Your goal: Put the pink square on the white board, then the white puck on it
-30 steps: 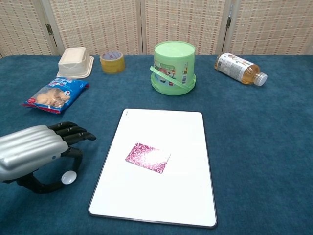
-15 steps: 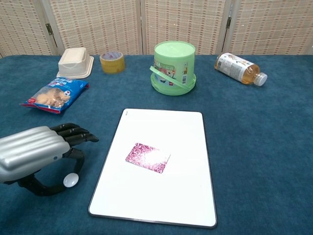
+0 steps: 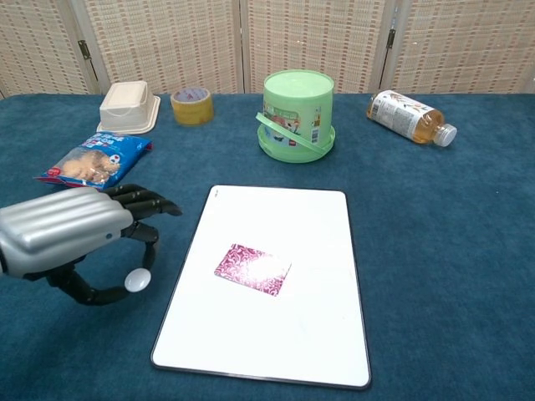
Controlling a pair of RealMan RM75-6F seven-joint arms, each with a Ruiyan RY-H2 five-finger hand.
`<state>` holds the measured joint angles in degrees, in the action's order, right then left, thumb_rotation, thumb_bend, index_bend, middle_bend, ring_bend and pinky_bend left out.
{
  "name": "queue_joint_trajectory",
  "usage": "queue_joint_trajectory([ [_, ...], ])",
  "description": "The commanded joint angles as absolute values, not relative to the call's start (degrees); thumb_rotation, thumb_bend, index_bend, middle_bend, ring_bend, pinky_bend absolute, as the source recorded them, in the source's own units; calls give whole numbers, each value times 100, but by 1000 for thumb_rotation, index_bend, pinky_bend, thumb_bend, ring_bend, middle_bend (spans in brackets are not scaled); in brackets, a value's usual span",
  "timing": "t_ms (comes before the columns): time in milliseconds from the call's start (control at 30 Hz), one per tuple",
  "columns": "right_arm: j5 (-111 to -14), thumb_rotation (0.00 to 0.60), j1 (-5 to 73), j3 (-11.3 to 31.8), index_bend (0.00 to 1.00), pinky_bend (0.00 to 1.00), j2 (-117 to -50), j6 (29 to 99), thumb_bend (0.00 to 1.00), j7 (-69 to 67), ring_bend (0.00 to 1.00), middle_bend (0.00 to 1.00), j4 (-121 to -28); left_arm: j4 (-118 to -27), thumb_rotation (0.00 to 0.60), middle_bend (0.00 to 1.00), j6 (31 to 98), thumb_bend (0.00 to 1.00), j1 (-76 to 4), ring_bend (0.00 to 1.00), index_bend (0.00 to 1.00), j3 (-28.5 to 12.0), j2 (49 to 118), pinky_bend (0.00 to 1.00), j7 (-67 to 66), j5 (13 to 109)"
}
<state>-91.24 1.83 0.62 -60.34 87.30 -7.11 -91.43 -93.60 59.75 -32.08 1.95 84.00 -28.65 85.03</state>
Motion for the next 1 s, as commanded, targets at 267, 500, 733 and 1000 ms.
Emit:
queue_joint_trajectory([
  [267, -9084, 600, 164, 51, 9, 0, -6051, 8715, 286, -711, 47, 38, -9121, -9693, 600, 116, 5455, 372, -3816, 27, 499, -463, 8716, 0, -3426, 7937],
  [500, -9046, 600, 134, 49, 9, 0, -6037, 8728, 285, -740, 47, 38, -9089, -9659, 600, 116, 5147, 372, -4241, 27, 497, -724, 9190, 0, -4036, 7312],
  [733, -9020, 600, 123, 51, 9, 0, -6029, 8720, 285, -772, 47, 38, -9066, -9417, 600, 116, 5044, 372, -4664, 27, 496, -878, 9719, 0, -4727, 6595],
  [1000, -8972, 600, 103, 55, 9, 0, -6024, 8709, 286, -825, 47, 38, -9012, -9077, 600, 116, 5143, 372, -4973, 27, 495, -940, 10050, 0, -5175, 5831],
])
